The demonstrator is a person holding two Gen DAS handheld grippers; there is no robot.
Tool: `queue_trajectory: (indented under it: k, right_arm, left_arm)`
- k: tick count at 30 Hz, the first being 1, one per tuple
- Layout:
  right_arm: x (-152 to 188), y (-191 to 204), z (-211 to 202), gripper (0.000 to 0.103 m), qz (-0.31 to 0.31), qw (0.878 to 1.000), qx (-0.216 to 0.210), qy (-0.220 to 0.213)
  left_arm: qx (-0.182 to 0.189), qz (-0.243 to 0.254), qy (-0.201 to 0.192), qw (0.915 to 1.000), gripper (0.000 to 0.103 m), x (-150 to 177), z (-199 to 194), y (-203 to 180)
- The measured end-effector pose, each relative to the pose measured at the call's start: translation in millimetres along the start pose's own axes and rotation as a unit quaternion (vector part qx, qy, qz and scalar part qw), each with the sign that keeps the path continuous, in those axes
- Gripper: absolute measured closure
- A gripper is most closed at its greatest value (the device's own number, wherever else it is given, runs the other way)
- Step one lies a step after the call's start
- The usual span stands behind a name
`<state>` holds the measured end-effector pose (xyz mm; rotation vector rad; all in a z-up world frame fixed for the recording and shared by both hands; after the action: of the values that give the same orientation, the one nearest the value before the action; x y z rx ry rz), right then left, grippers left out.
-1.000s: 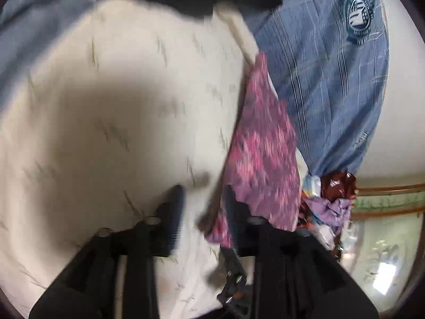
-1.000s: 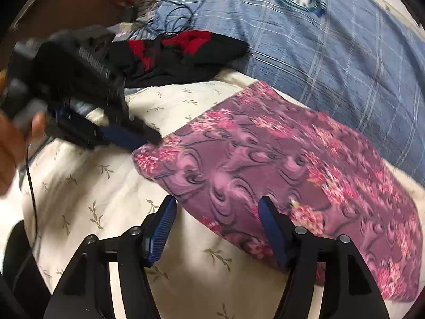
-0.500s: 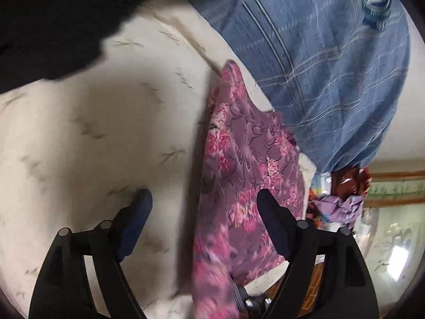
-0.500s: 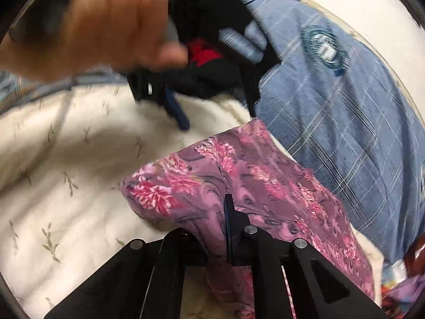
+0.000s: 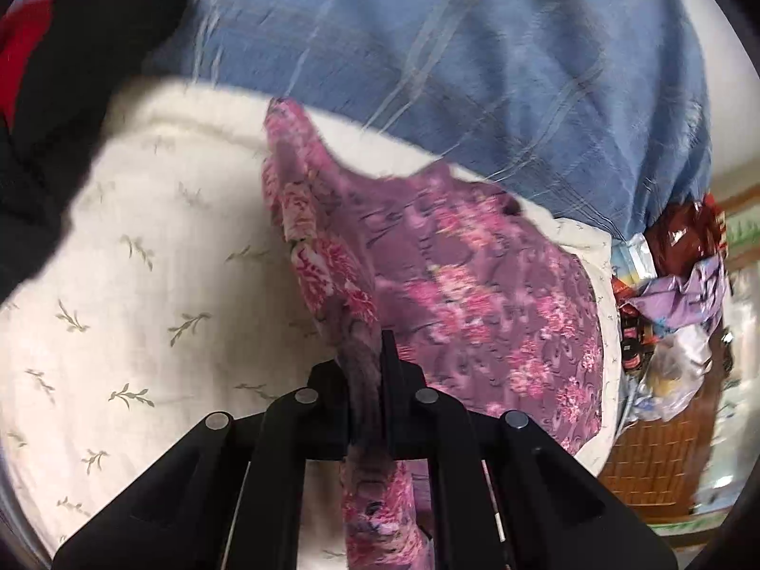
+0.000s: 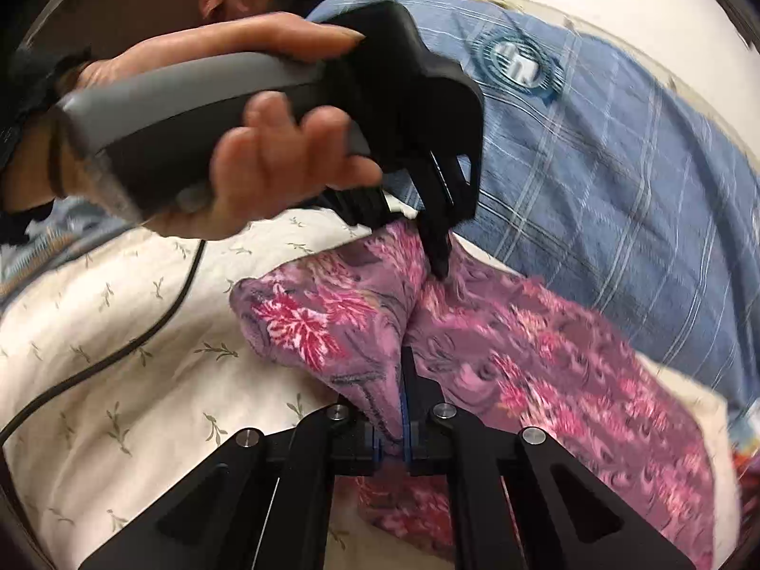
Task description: Fold small clothes
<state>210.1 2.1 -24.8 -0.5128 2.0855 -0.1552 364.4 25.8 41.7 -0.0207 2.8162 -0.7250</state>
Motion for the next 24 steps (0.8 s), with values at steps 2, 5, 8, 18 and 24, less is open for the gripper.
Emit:
queue_trajectory:
  k: [2,5,8,18,24]
  right_arm:
    - [4.0,-10.9,-6.9,0.098,0.03,1.0,-0.005,-0.003]
    - [11.2,-32.5,-23.5,0.098,0.079,0.997,-0.01,-0.014]
    - [23.0,-58.2,-42.9,0.098,0.133,0.991,-0.011,-0.026]
    - [85.4,-153.9,-80.9,0.098,0.292,0.956,0.007,-0.036]
    - [118.5,-176.0,-90.1,0.098,0.334,0.942,0.01,-0.033]
  left_arm:
    - [-0.008,0.02,-0.013,0.9997,0.096,3.3,-9.4,-19.9]
    - [-0.013,0.047,-0.029,0.9984,0.096,7.5,-17.9,-56.9]
    - [-0.01,0.067,-0.037,0.9971,0.096,8.6,-18.7,-91.9]
    - [-0.025,0.12,-0.022,0.9923,0.096,29.9,34.2,-199.1]
    - [-0.039,0.13,-0.003,0.9907,0.096,39.0,66.5,-234.8]
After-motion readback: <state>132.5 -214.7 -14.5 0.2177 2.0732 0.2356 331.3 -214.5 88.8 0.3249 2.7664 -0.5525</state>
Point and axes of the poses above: each gripper's, at about its wrist camera, not at the fingertips, and z roughly the way its jaws point, y to its left, x to its underside, the point moved 1 cm from there along z, roughly the way its jaws point, and after that the axes turned 6 degrees about -z, right-handed, at the moved point
